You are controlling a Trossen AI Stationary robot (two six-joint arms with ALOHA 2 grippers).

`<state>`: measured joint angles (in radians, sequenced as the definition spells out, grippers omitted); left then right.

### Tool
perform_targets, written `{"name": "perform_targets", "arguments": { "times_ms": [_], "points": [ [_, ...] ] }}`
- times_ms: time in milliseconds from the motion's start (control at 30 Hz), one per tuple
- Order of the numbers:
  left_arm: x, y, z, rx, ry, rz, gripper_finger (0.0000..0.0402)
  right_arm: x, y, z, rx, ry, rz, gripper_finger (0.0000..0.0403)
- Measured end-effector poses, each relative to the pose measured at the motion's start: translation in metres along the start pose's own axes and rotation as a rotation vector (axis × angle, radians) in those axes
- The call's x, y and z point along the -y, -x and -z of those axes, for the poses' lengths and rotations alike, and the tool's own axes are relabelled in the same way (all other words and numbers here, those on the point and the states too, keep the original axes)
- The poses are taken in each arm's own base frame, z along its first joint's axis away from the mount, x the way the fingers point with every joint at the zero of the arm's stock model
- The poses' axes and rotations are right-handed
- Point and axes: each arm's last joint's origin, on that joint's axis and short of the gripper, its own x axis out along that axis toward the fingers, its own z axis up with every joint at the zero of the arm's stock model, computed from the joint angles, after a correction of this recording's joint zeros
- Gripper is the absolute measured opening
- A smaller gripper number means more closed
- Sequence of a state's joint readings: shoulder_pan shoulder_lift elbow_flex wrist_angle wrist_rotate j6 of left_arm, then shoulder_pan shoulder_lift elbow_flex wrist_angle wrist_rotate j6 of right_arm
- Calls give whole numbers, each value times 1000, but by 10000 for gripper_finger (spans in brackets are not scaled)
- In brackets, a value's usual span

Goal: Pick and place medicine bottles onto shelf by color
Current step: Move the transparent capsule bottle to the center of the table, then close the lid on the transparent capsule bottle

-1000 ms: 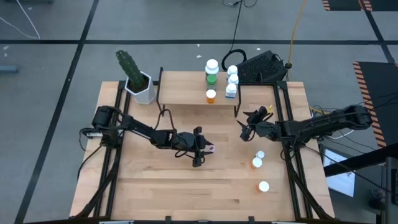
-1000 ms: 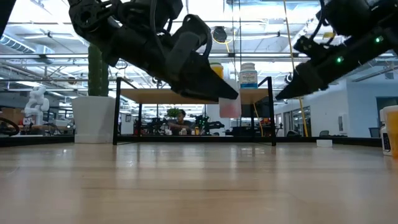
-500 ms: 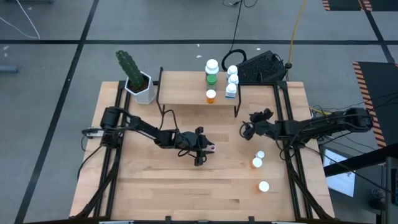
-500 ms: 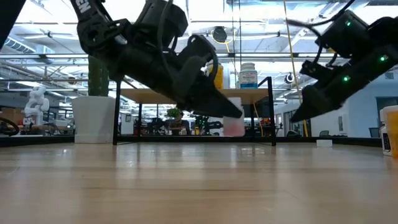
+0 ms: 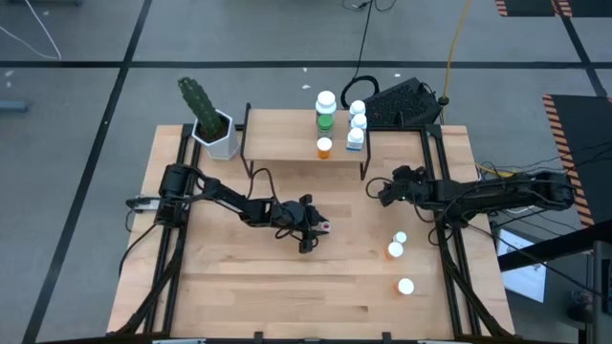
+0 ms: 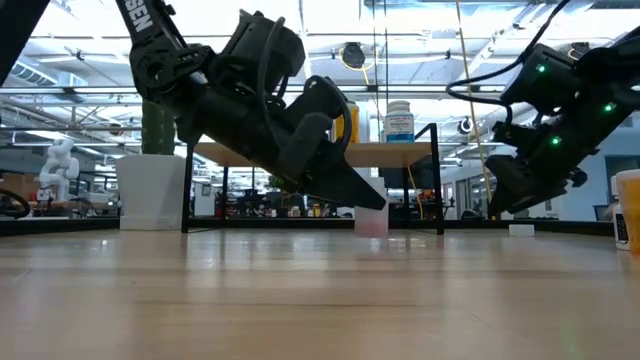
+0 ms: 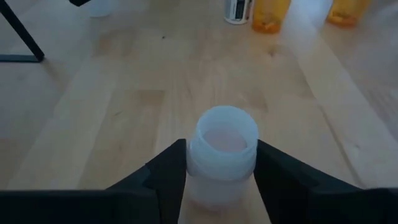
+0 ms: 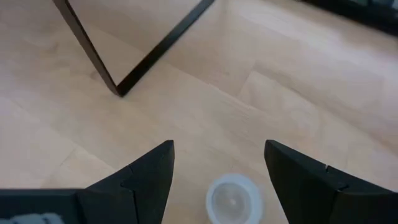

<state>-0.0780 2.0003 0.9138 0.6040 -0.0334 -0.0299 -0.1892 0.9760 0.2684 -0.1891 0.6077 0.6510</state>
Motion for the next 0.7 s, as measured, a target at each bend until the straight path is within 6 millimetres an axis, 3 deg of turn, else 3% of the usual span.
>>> {"name": "perform_targets", "arguments": {
  "times_ms": [367,700],
  "points": [
    [0,0,0,-2,6,0,270,12,-3,8,-140,-60,59,283],
    [-5,5,-3,-36,8,-14,315,13,-10,20,-113,-63,-38,239]
  ]
}}
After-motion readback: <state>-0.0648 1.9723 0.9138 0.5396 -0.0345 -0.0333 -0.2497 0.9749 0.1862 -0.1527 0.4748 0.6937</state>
